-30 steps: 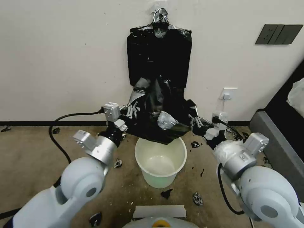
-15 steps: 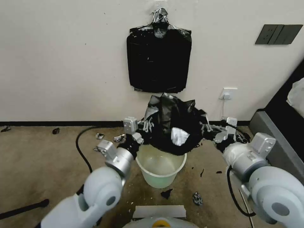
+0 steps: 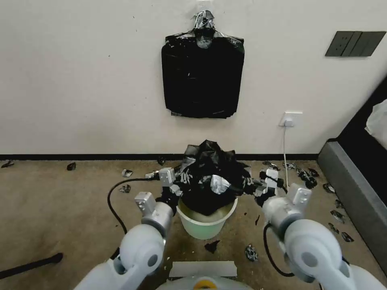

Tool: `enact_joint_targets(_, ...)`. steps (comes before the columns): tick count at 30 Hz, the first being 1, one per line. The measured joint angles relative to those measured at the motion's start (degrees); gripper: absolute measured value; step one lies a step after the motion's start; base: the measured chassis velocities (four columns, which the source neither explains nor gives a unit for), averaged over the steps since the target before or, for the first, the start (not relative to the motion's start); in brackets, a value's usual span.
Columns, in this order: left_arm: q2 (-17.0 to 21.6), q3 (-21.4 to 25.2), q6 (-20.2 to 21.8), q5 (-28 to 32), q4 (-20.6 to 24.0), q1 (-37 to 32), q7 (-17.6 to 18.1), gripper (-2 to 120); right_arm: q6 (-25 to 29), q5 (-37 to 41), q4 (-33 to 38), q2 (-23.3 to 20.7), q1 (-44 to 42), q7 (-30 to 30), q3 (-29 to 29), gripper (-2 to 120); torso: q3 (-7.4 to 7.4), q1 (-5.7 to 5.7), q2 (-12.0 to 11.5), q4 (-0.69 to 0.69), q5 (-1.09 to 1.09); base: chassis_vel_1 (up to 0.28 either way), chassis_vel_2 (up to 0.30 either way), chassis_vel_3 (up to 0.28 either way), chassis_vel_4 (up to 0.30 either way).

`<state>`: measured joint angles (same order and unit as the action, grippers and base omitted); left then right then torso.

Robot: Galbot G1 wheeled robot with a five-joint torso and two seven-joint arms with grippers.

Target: Place a trash bag onto the trash bin.

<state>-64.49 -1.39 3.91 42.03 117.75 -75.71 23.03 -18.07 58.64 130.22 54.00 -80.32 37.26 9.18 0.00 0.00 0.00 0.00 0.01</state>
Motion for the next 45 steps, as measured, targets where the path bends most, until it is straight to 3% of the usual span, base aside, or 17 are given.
enact_joint_targets(8,-2.79,-0.62,1.77,-0.56,0.78,-3.52,2.68,0,-2.68,1.03,1.52,0.28,-3.9,5.07,0.59,0,0.0,0.0,0.0,0.0,0.0,0.0,0.0,0.0,0.0)
enact_joint_targets(14,-3.07,0.94,2.68,-2.57,3.37,-10.34,3.17,0,-4.59,4.09,3.53,0.79,-8.41,7.81,1.94,0,0.0,0.0,0.0,0.0,-0.01,0.0,0.0,0.0,0.0)
enact_joint_targets(22,-2.24,4.36,2.65,-5.48,4.95,-15.73,3.18,0,-4.42,6.83,-0.47,5.4,-5.48,12.1,1.54,0,0.0,0.0,0.0,0.0,-0.01,0.0,0.0,0.0,0.0)
enact_joint_targets(31,-0.52,5.36,3.53,-7.2,7.39,-21.31,3.07,0,-11.49,12.71,-2.01,6.88,-4.26,16.96,0.07,0,0.0,0.0,0.0,0.0,-0.01,0.0,0.0,0.0,0.0)
enact_joint_targets(36,0.77,6.2,3.85,-6.94,6.25,-21.16,2.6,0,-12.26,13.27,-4.41,7.19,-2.33,16.59,-0.37,0,0.0,0.0,0.0,0.01,-0.01,0.0,0.0,0.0,0.0)
enact_joint_targets(45,1.47,5.98,5.73,-3.42,1.29,-14.42,3.34,0,-12.6,13.59,-10.09,6.71,1.9,14.21,-1.27,0,0.0,0.0,0.0,0.0,-0.02,0.0,0.0,0.0,0.0)
